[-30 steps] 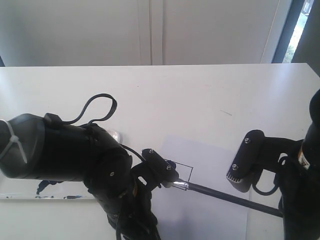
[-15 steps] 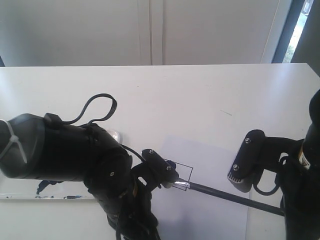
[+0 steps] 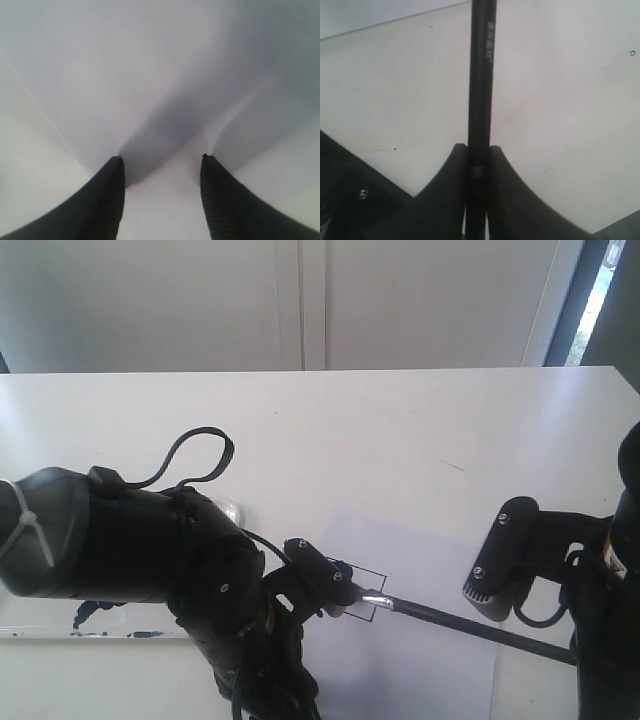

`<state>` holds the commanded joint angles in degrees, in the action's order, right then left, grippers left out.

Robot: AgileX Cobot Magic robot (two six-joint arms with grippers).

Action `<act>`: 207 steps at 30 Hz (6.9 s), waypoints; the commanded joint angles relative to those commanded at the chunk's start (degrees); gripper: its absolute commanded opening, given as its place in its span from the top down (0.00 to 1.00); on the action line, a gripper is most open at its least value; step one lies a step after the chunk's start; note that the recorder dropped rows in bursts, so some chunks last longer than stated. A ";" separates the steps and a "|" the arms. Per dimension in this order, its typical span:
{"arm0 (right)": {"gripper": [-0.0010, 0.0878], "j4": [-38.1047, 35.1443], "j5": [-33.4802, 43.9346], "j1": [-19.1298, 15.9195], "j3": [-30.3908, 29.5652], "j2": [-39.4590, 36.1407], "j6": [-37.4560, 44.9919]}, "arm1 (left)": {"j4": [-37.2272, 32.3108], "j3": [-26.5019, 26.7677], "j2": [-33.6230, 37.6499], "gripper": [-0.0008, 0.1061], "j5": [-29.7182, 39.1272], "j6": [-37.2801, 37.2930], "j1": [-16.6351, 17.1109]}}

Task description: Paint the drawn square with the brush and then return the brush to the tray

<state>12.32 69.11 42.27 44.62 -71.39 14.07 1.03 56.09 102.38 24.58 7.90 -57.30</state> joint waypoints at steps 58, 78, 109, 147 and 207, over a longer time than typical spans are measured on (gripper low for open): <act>0.99 -7.17 0.85 0.00 0.00 2.95 5.33 | -0.26 0.00 0.00 0.51 -0.23 0.71 0.00; 0.99 -1.57 0.85 0.00 0.00 2.95 1.20 | -0.26 0.00 0.00 0.51 0.00 0.71 0.00; 0.99 1.56 0.72 0.00 0.00 0.93 -1.20 | -0.69 0.00 0.00 0.51 -0.23 0.85 0.00; 0.99 -4.63 0.85 0.00 0.00 3.30 1.62 | -1.70 0.00 0.00 0.51 -0.49 2.83 0.00; 0.99 0.94 -1.58 0.00 -4.01 4.42 -2.15 | -1.95 0.00 0.00 0.51 -0.59 2.65 0.00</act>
<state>13.26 67.53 42.27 40.61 -66.98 11.92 -0.92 56.09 102.38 23.99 10.55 -57.30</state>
